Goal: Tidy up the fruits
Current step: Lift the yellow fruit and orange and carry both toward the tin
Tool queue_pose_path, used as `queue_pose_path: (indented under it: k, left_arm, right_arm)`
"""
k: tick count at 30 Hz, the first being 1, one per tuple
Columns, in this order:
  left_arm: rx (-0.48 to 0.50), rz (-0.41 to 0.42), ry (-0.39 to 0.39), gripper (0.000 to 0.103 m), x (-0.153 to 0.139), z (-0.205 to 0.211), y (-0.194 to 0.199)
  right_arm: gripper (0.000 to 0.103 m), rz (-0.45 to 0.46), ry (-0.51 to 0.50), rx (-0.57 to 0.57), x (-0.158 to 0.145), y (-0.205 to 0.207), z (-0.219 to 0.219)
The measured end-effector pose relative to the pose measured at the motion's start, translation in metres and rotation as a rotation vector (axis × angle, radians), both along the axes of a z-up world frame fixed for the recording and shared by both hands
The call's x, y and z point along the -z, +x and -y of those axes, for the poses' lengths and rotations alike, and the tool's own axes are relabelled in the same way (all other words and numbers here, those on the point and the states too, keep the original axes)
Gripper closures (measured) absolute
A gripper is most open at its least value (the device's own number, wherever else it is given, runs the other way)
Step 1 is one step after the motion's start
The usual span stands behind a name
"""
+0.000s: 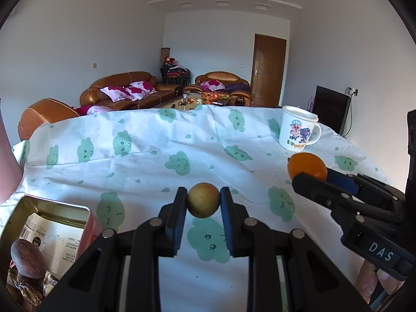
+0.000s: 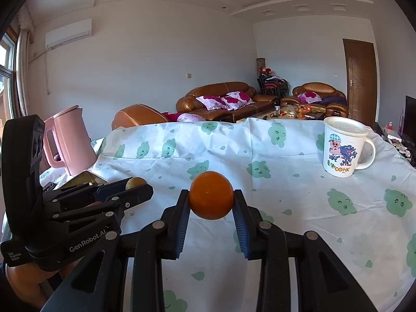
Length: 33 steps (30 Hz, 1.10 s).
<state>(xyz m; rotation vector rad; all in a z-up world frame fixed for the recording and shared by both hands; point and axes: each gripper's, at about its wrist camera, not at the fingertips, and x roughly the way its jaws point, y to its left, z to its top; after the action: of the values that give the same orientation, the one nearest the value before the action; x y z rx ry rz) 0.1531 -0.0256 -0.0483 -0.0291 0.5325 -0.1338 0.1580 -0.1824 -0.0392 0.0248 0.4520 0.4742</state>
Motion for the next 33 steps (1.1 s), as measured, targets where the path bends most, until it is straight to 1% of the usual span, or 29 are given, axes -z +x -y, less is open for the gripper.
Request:
queue_pose_path:
  k: [9,33]
  left_arm:
    - [-0.009,0.057,0.022,0.076,-0.005,0.003,-0.011]
    - [-0.04,0.166,0.053,0.076,-0.013,0.005,-0.03]
  right_arm:
    - [0.068,0.043,0.007,-0.004,-0.003,-0.007,0.001]
    - [0.068,0.145,0.026,-0.01,-0.009,-0.026,0.005]
